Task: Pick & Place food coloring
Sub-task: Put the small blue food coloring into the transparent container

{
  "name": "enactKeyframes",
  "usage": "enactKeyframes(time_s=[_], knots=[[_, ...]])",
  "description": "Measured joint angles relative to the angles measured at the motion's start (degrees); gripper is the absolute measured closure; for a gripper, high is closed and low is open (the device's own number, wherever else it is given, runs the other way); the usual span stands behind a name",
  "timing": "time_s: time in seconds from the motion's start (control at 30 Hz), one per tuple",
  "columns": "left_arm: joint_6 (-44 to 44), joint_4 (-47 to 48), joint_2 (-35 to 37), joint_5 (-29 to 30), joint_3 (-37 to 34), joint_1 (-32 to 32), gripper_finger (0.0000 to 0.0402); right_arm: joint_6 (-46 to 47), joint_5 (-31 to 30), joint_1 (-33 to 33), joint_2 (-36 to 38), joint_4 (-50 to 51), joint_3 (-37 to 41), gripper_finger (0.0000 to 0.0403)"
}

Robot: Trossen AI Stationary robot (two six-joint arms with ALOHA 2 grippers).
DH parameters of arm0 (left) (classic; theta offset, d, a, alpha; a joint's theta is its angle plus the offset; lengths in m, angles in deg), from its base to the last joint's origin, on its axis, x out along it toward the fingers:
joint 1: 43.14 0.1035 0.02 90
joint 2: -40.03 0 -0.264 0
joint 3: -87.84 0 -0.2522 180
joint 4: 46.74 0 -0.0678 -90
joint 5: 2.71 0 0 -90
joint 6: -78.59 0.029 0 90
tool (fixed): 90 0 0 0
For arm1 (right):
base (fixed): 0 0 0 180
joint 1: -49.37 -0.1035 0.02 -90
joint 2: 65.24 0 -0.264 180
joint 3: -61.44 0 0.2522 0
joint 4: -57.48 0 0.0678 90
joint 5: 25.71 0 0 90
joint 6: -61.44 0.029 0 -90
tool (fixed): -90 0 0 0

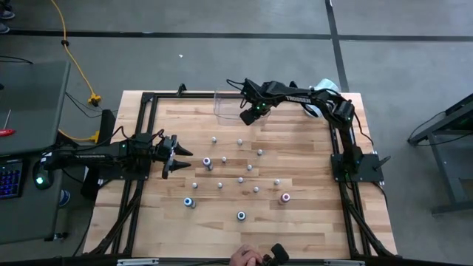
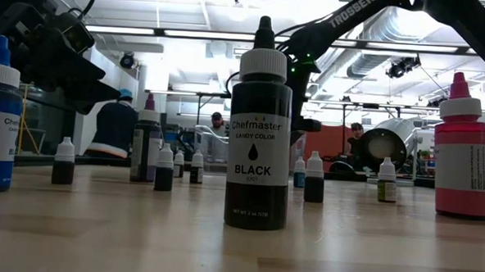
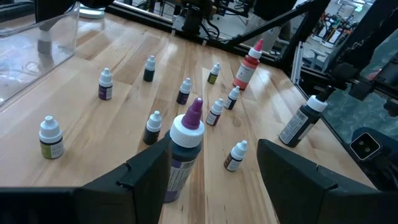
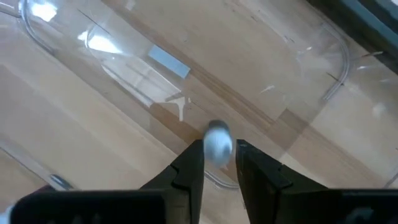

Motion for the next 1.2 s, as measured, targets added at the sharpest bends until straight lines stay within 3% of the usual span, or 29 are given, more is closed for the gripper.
enactKeyframes(time_s=[0.47,0.9,1.2], knots=[[0.0,0.0,0.0,0.0,0.0,0.0,0.0167,-1.4,-0.1,0.0,0.4,-1.0,0.0,0.0300],[0.0,0.0,0.0,0.0,0.0,0.0,0.0167,-6.8,-1.5,-0.7,9.8,-0.9,-0.1,0.0300],[0.0,0.0,0.0,0.0,0.0,0.0,0.0167,-17.9,2.4,-7.1,16.9,10.3,-0.1,0.0299]])
